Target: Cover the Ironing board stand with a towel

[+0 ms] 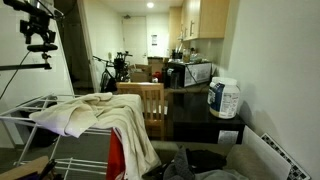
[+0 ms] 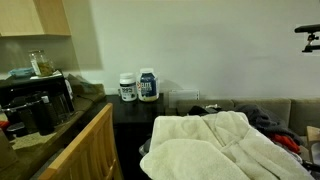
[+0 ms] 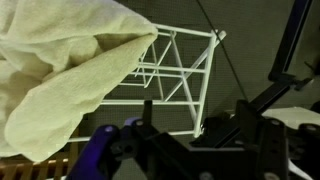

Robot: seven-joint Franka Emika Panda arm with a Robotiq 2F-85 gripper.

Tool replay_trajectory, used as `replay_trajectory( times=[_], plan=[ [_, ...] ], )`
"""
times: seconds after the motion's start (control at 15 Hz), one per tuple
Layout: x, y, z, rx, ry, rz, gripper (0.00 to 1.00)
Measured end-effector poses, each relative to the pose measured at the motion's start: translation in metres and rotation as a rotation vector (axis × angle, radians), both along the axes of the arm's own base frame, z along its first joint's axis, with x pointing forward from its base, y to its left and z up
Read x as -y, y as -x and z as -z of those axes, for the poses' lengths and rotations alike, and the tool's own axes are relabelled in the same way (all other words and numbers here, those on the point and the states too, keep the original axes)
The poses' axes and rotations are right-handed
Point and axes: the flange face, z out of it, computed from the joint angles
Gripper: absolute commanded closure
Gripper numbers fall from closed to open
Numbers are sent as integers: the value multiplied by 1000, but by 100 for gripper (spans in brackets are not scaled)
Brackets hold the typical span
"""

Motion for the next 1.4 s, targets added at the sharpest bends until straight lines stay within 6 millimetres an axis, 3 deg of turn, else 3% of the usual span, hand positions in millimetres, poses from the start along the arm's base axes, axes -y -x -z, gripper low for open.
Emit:
replay_trajectory(
  times=[0.33,0.67,0.87,1.07,1.4],
  plan=[
    [34,-52,9,171,26,124,0],
    [92,-110,56,213,98,266,0],
    [145,-147,89,219,143,370,0],
    [211,-180,121,201,181,480,0],
    [314,-211,174,147,229,616,0]
  ],
)
